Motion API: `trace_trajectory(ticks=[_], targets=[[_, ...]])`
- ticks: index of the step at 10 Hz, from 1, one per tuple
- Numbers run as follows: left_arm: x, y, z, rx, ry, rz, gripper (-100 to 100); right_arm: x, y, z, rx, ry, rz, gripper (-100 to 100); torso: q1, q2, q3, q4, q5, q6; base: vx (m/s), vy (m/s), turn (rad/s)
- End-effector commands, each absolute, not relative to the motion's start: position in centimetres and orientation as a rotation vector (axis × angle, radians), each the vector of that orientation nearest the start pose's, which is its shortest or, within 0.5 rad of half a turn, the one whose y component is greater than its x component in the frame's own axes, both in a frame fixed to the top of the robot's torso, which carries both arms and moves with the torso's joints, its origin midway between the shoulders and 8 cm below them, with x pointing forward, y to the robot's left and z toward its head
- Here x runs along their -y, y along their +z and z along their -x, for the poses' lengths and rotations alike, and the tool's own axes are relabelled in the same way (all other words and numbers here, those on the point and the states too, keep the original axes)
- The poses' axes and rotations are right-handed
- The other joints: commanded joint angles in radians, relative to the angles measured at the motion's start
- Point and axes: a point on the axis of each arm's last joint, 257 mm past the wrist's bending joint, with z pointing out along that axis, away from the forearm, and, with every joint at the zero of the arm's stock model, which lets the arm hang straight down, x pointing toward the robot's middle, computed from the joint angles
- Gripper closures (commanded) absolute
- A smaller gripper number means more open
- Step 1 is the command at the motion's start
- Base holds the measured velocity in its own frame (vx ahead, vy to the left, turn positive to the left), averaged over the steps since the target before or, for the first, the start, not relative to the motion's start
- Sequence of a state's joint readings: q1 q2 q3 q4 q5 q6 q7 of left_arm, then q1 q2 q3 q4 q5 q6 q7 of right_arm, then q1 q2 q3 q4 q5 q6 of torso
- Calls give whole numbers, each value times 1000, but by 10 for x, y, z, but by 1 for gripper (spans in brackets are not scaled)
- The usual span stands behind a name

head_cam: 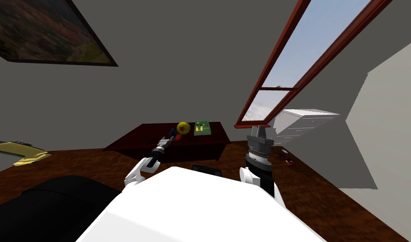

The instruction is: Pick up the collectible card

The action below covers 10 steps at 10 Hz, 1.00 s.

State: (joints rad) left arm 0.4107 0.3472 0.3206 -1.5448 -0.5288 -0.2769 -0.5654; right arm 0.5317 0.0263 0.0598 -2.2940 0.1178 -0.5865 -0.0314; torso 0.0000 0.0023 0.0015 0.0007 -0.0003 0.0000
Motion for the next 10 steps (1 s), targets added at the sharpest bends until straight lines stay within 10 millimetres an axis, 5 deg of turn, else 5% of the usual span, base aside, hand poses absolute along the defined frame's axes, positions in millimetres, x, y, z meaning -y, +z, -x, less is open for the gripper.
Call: trace_trajectory(ticks=[1,5,7,10], targets=[[-499,-292,-372,-1676,140,236,100,247,36,-328,-606,1325,-561,0,0,0,0,0,0,0,-6,-3,1],[-499,-292,-372,-1676,140,236,100,247,36,-328,-606,1325,-561,0,1,-3,-2,-1,0,0,0,0,0],[-507,-285,-368,-1681,156,230,-100,247,36,-328,-606,1325,-561,0,1,-3,-2,-1,0,0,0,-12,-29],[-521,-271,-362,-1691,183,222,-100,247,36,-328,-606,1325,-561,0,-2,-3,-2,-1,-1,0,2,-53,-54]])
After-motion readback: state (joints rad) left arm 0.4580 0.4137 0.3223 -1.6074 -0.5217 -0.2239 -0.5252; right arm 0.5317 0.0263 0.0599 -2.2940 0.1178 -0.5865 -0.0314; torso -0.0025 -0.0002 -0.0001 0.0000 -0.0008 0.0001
